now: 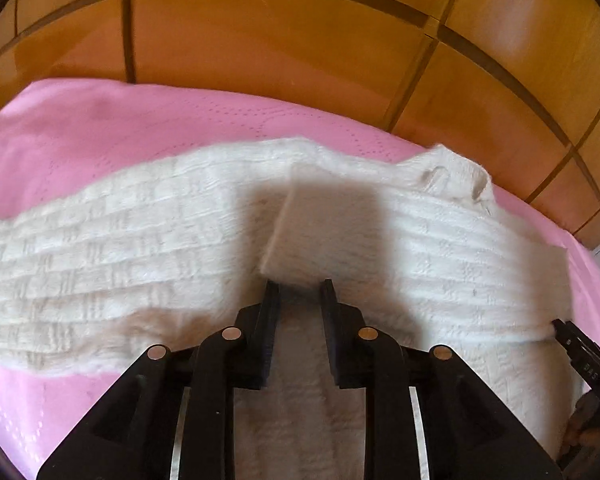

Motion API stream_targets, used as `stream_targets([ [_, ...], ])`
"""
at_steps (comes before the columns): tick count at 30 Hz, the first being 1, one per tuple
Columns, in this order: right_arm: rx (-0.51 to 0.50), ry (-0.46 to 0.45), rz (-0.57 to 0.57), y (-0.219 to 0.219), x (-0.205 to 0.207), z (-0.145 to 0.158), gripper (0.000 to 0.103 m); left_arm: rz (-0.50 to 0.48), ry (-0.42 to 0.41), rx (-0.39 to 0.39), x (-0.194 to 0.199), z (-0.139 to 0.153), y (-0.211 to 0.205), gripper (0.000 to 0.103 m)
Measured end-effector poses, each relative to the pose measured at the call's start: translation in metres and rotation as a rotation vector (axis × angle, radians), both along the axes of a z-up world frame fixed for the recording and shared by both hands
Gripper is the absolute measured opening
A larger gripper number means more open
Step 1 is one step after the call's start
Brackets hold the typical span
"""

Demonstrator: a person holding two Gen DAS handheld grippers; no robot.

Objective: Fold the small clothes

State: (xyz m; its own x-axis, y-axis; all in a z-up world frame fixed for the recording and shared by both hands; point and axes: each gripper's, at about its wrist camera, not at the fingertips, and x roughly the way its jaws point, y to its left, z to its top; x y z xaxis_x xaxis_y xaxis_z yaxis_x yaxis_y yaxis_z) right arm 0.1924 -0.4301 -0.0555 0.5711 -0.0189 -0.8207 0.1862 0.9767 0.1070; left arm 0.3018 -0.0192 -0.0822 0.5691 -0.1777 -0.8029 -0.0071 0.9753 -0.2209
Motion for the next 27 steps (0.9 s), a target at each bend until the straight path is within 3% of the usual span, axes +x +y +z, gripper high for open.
stream_targets([
  [2,-0.013,-0.002,0.002,0.001,0.0,-0.001,0.065,0.033,0.005,-0.005,-0.006,0.002,0.01,0.026],
  [4,-0.005,-0.008,0.002,-0.001,-0.001,0.001,0.068,0.052,-0.008,-0.065,-0.021,0.008,0.027,0.038],
  [6,-0.014,-0.028,-0.005,-0.001,-0.007,0.008,0.074,0.082,-0.014,-0.114,-0.034,0.014,0.046,0.041],
  [8,-0.041,-0.066,-0.015,0.004,-0.016,0.02,0.087,0.123,-0.014,-0.194,-0.052,0.018,0.075,0.041],
  [12,-0.017,-0.136,0.028,0.023,-0.046,0.042,0.093,0.26,-0.008,-0.305,-0.087,0.018,0.139,0.041],
  [16,0.011,-0.142,0.121,0.053,-0.075,0.041,0.093,0.493,-0.016,-0.418,-0.136,0.01,0.225,0.041],
  [20,0.028,-0.116,0.16,0.074,-0.082,0.027,0.093,0.687,-0.045,-0.473,-0.176,0.002,0.295,0.041],
  [25,0.019,-0.081,0.153,0.082,-0.084,0.009,0.095,0.838,-0.103,-0.62,-0.199,-0.007,0.351,0.041],
  [27,0.018,-0.081,0.153,0.081,-0.085,0.009,0.097,0.878,-0.11,-0.63,-0.198,-0.009,0.363,0.041],
])
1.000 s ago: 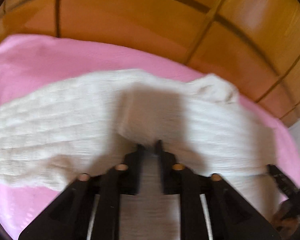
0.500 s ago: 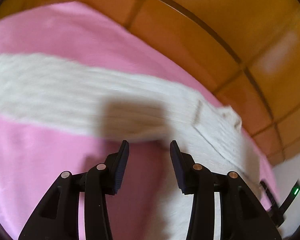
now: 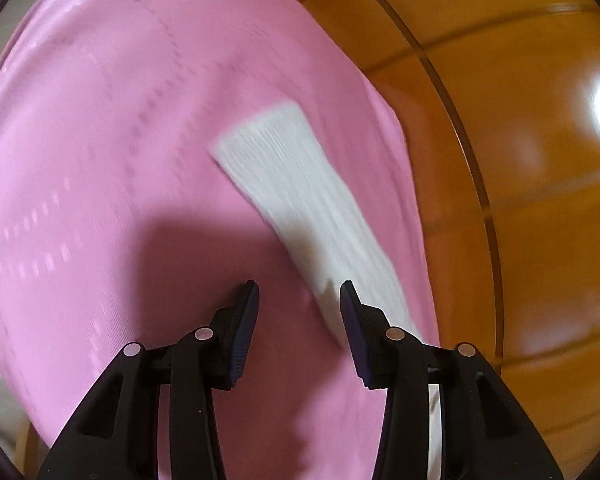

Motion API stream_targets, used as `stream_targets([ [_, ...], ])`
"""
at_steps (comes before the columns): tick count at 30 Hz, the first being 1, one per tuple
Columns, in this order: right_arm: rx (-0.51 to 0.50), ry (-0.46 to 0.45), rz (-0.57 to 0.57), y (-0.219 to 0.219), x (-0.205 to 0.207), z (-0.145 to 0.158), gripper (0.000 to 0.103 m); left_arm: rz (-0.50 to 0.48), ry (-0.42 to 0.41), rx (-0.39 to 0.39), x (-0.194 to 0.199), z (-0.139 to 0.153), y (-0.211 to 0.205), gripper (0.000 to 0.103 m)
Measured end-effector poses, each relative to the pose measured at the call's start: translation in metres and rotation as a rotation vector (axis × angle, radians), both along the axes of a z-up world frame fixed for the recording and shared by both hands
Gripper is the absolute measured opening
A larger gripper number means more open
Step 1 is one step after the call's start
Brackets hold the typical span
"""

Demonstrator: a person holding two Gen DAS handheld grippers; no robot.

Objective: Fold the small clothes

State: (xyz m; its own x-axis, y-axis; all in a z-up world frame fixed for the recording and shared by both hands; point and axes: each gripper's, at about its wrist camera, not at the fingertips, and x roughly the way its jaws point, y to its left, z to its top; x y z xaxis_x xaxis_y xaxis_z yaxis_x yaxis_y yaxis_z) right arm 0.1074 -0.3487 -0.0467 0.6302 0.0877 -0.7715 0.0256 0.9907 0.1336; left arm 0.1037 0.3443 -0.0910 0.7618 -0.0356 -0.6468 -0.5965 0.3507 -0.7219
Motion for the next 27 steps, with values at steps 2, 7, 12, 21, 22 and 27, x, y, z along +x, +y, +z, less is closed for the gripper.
stream_targets([
  [2,-0.006,0.001,0.0,0.0,0.0,-0.001,0.097,0.009,0.006,0.006,0.015,-0.002,0.005,0.039],
  [7,-0.033,0.003,-0.003,0.005,0.001,-0.003,0.098,-0.051,0.072,0.125,0.053,0.011,0.005,0.006],
  [12,-0.036,0.003,-0.008,0.006,0.0,-0.004,0.098,-0.216,-0.032,0.253,0.066,0.053,-0.031,0.006],
  [21,-0.015,-0.004,-0.007,0.003,0.0,-0.004,0.098,-0.684,-0.227,0.424,0.109,0.093,-0.238,0.006],
  [22,-0.009,-0.006,-0.007,0.002,0.0,-0.004,0.098,-0.742,-0.221,0.428,0.115,0.086,-0.264,0.006],
  [27,0.02,-0.011,-0.008,-0.001,-0.001,-0.004,0.098,-0.906,-0.139,0.452,0.138,0.046,-0.338,0.006],
])
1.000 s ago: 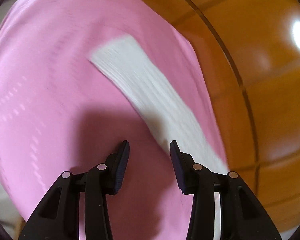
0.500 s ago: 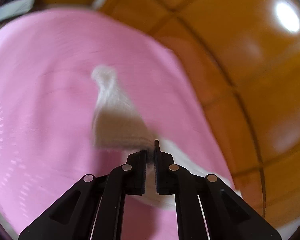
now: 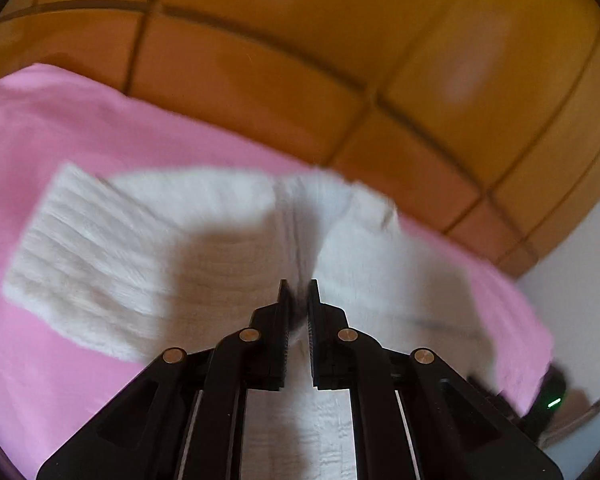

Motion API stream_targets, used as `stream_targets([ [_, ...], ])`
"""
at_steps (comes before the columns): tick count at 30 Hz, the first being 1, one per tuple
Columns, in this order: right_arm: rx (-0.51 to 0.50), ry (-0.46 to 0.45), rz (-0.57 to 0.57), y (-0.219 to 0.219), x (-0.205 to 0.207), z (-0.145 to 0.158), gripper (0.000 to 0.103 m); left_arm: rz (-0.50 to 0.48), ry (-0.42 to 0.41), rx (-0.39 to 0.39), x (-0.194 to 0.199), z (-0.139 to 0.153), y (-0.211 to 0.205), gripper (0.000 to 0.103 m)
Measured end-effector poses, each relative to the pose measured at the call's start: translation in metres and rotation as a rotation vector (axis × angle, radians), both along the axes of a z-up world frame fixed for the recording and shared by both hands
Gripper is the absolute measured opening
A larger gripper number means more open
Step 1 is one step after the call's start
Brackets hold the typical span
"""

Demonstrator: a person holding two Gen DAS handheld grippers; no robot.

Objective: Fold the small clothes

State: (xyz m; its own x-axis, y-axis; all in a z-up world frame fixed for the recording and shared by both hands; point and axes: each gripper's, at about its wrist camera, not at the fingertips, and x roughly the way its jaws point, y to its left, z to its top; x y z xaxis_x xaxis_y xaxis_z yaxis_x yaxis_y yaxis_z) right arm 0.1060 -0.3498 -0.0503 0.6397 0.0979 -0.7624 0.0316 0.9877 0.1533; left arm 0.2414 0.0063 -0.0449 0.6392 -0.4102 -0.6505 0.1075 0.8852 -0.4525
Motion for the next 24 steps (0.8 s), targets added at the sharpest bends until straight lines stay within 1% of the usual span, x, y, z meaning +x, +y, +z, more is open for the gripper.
stream_targets([
  [1,0.003,0.0,0.0,0.0,0.0,0.0,0.098,-0.029,0.022,0.012,-0.001,-0.007,-0.011,0.012],
  [2,0.006,0.0,0.0,0.0,0.0,0.0,0.098,-0.047,0.039,0.03,-0.003,-0.013,-0.017,0.021],
  [3,0.008,0.0,0.001,-0.001,0.0,0.001,0.098,-0.053,0.046,0.041,-0.004,-0.016,-0.017,0.039],
  [4,0.012,0.003,0.004,-0.001,0.0,0.001,0.098,-0.056,0.042,0.039,-0.005,-0.017,-0.015,0.042],
  [5,0.018,0.008,0.005,-0.002,0.001,0.003,0.096,-0.062,0.034,0.032,-0.009,-0.018,-0.013,0.042],
  [6,0.024,0.011,0.003,-0.004,0.002,0.005,0.087,-0.07,0.025,0.031,-0.016,-0.017,-0.008,0.042],
  [7,0.045,0.008,-0.002,-0.006,0.004,0.01,0.081,-0.069,0.014,0.037,-0.02,-0.016,-0.004,0.042],
  [8,0.084,0.006,-0.002,-0.008,0.006,0.014,0.071,-0.064,0.008,0.047,-0.029,-0.016,-0.004,0.042],
  [9,0.179,0.015,0.009,-0.01,0.013,0.02,0.064,-0.061,0.006,0.054,-0.034,-0.018,-0.003,0.042],
  [11,0.308,0.035,0.049,-0.003,0.024,0.025,0.059,-0.054,0.004,0.054,-0.046,-0.026,0.002,0.042],
  [13,0.402,0.069,0.121,0.018,0.041,0.027,0.058,-0.049,0.009,0.053,-0.067,-0.03,0.005,0.042],
  [15,0.452,0.129,0.173,0.043,0.059,0.02,0.057,-0.046,0.024,0.046,-0.072,-0.037,0.006,0.042],
  [16,0.446,0.154,0.191,0.06,0.07,0.016,0.057,-0.044,0.03,0.042,-0.074,-0.042,0.005,0.042],
  [19,0.401,0.191,0.246,0.1,0.092,0.009,0.057,-0.034,0.011,0.049,-0.076,-0.046,0.005,0.042],
  [20,0.369,0.2,0.254,0.113,0.099,0.008,0.044,-0.03,0.01,0.045,-0.075,-0.047,0.006,0.042],
  [21,0.333,0.204,0.268,0.124,0.105,0.009,0.016,-0.028,0.006,0.045,-0.075,-0.048,0.006,0.042],
  [22,0.296,0.213,0.286,0.132,0.109,0.012,0.01,-0.027,0.001,0.048,-0.075,-0.049,0.006,0.042],
  [23,0.255,0.205,0.291,0.137,0.112,0.019,0.008,-0.026,-0.002,0.048,-0.075,-0.049,0.006,0.042],
  [24,0.229,0.166,0.297,0.139,0.113,0.031,0.006,-0.026,-0.004,0.046,-0.075,-0.05,0.006,0.042],
])
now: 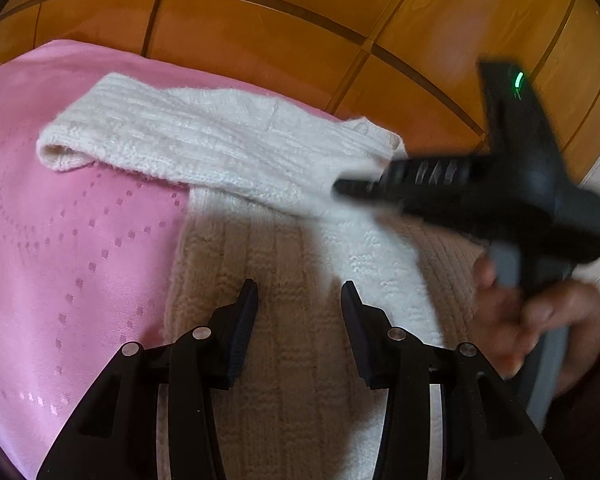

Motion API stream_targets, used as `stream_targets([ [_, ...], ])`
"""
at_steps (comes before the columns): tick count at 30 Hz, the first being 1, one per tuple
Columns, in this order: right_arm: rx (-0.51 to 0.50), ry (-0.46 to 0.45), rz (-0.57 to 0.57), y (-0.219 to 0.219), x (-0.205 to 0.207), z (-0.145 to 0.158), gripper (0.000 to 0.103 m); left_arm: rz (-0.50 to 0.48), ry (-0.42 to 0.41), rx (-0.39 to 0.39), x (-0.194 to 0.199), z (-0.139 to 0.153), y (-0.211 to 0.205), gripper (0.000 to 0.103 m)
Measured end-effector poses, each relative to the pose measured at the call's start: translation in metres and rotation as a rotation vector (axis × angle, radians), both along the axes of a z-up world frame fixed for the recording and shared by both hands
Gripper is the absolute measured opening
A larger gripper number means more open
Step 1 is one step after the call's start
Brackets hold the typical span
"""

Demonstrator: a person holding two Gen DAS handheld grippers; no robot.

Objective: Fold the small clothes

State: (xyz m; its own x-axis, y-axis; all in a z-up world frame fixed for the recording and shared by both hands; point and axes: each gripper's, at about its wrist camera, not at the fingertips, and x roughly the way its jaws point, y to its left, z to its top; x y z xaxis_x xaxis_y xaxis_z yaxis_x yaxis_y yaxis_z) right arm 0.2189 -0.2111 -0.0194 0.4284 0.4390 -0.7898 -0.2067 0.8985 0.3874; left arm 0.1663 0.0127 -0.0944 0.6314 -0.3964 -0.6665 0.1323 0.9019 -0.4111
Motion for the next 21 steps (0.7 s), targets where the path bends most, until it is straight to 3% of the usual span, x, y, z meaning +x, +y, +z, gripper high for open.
stream_targets([
  [5,0.015,-0.236,-0.076,-0.038,0.001,0.081,0.006,0.006,-0.004,-0.02,-0.001,-0.003,0.003,0.042],
  [9,-0.021,-0.337,-0.231,-0.098,0.006,0.117,0.006,0.007,-0.005,-0.005,-0.002,-0.003,0.002,0.042],
  [14,-0.096,-0.304,-0.388,-0.167,0.013,0.101,0.006,0.007,-0.005,0.011,-0.002,-0.003,-0.002,0.042],
  [21,-0.093,-0.128,-0.534,-0.238,0.006,0.029,0.006,-0.011,0.009,0.066,-0.001,0.0,-0.009,0.042],
])
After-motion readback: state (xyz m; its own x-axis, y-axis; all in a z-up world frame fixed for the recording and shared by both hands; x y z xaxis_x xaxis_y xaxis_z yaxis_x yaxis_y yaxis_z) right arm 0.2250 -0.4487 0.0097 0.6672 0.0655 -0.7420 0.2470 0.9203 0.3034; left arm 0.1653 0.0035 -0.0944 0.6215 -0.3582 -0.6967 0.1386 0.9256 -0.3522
